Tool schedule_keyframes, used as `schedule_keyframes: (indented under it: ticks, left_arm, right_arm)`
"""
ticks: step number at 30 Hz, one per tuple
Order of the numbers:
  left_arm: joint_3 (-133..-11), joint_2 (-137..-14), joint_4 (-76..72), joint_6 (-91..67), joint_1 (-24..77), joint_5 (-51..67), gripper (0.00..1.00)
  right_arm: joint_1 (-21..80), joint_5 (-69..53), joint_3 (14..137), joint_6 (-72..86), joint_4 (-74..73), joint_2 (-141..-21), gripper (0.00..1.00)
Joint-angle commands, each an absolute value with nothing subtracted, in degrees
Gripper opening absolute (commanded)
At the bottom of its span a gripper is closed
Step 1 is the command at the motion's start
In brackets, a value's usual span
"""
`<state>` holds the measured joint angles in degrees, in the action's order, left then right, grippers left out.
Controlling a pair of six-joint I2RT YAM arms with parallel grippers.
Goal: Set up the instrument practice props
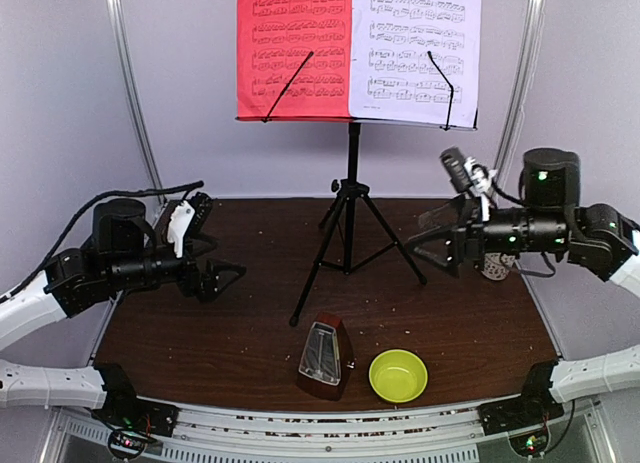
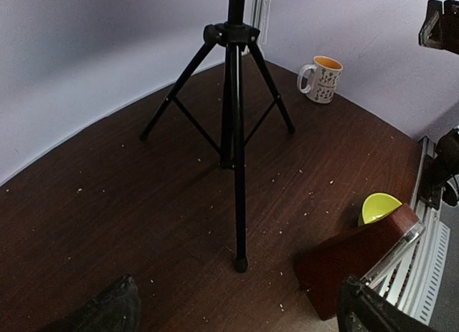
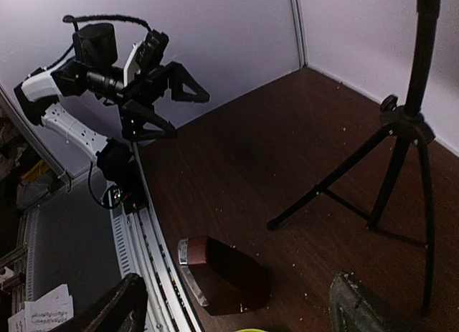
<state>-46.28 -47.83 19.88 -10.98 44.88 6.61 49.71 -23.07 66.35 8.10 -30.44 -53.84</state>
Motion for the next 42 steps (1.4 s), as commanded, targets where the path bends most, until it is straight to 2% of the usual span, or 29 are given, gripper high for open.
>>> schedule_keyframes:
  ticks: [1, 6, 10, 14, 22, 30, 38, 42]
  left_arm:
    - [-44.3, -47.3, 18.9, -14.1, 46.0, 5.0, 0.98]
    - [-43.2, -46.1, 20.2, -17.1, 46.3, 0.3, 0.98]
    - [-42.4, -46.2, 20.3, -17.8, 46.3, -3.7, 0.98]
    - [-40.3, -47.7, 15.3, -17.9, 46.4, -5.0, 0.98]
    - [-41.6, -51.2, 15.8, -21.3, 46.3, -6.8, 0.98]
    - [-40.6, -48.2, 17.8, -21.9, 46.4, -8.3, 0.98]
    - [-39.0, -44.8, 19.5, -22.0, 46.3, -9.6, 0.98]
    - [-38.1, -43.7, 19.4, -22.2, 46.3, -9.4, 0.98]
  right_arm:
    - [53.8, -22.7, 66.1, 8.8, -36.7, -59.9, 0.88]
    - [58.6, -22.1, 66.4, 11.2, -37.0, -65.6, 0.89]
    - [62.5, -16.9, 67.3, 13.4, -37.0, -70.3, 0.89]
    - [65.4, -13.1, 70.8, 15.7, -37.6, -76.6, 0.91]
    - [69.7, -8.1, 80.3, 14.5, -41.7, -88.9, 0.9]
    - [70.2, -6.9, 86.7, 11.7, -46.4, -96.3, 0.82]
    - [70.6, -8.1, 85.0, 9.6, -50.5, -97.2, 0.75]
    - [70.7, -7.7, 85.4, 7.9, -50.7, -97.5, 0.68]
